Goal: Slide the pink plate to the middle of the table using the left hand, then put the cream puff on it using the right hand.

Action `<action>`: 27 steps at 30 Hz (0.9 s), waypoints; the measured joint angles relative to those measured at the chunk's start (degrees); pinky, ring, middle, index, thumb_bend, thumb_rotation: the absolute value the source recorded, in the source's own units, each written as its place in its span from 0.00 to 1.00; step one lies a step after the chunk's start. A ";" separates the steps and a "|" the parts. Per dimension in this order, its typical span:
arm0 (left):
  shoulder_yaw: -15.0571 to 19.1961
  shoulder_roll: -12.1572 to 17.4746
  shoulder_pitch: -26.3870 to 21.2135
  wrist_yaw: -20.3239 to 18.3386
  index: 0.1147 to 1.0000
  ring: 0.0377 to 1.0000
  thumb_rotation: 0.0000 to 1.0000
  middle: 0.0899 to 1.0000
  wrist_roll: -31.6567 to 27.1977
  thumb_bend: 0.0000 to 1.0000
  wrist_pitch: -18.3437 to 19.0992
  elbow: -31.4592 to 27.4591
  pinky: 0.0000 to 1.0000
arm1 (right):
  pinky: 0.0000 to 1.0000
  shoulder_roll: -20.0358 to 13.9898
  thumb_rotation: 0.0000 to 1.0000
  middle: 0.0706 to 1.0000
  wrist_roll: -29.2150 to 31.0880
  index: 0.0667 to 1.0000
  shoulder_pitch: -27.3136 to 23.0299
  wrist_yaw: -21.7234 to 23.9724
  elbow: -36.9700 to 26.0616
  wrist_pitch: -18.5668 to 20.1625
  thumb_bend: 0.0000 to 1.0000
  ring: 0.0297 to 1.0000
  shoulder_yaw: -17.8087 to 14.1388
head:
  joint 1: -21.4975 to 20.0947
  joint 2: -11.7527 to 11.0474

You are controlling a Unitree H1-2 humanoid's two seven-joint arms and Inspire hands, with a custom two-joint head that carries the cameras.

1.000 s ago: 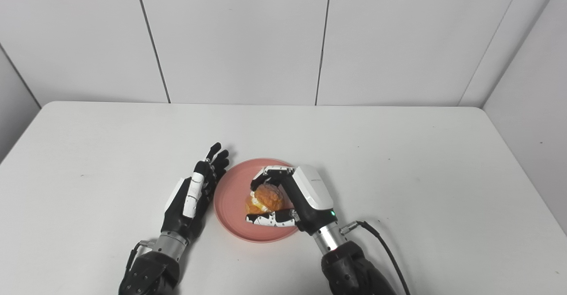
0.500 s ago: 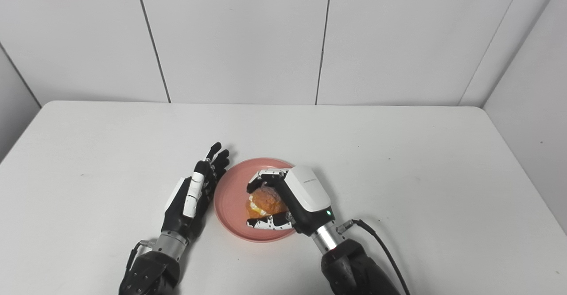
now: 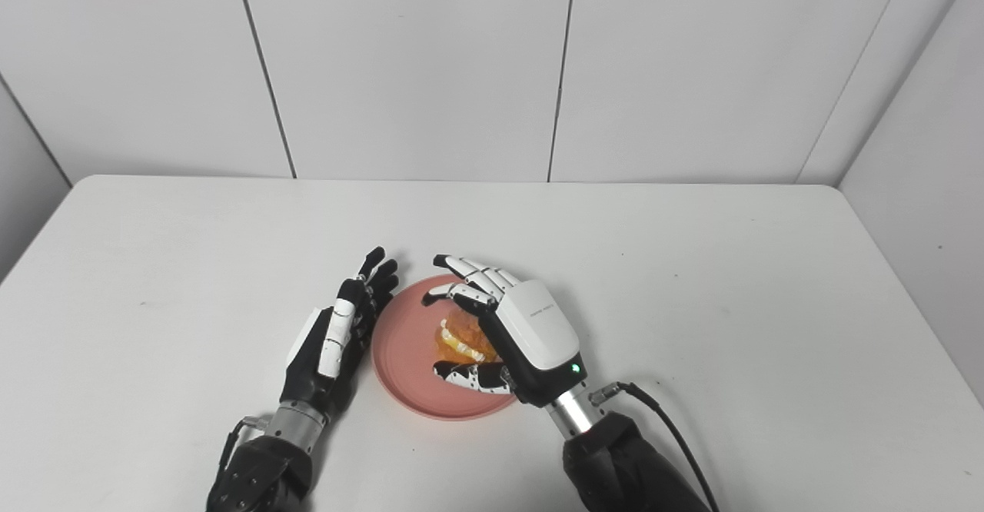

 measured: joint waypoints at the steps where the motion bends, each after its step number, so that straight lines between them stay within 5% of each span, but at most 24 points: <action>1: 0.00 0.00 0.00 0.00 0.97 0.97 1.00 0.96 0.00 0.71 0.00 0.01 0.99 | 0.90 -0.24 0.21 0.90 0.04 0.86 0.00 0.22 -0.20 0.00 0.37 0.89 0.19 | 0.00 0.00; 14: 0.00 0.00 0.01 -0.02 0.98 0.98 1.00 0.97 -0.05 0.69 0.09 -0.13 1.00 | 0.94 -1.50 0.49 0.93 2.62 0.91 -0.10 1.74 -0.83 -0.05 0.43 0.92 0.69 | 0.09 0.35; 21: 0.22 -0.17 0.03 0.32 0.99 1.00 1.00 1.00 0.01 0.69 0.00 -0.11 1.00 | 0.92 2.16 0.81 0.98 12.88 0.99 2.00 4.73 -2.32 -0.03 0.54 0.96 -5.06 | 0.35 0.44; 27: 0.61 -0.34 0.05 1.08 1.00 1.00 1.00 1.00 0.19 0.70 -0.09 -0.09 1.00 | 0.95 5.30 0.91 1.00 19.04 1.00 4.30 6.08 -2.36 0.01 0.56 1.00 -9.47 | 0.35 0.44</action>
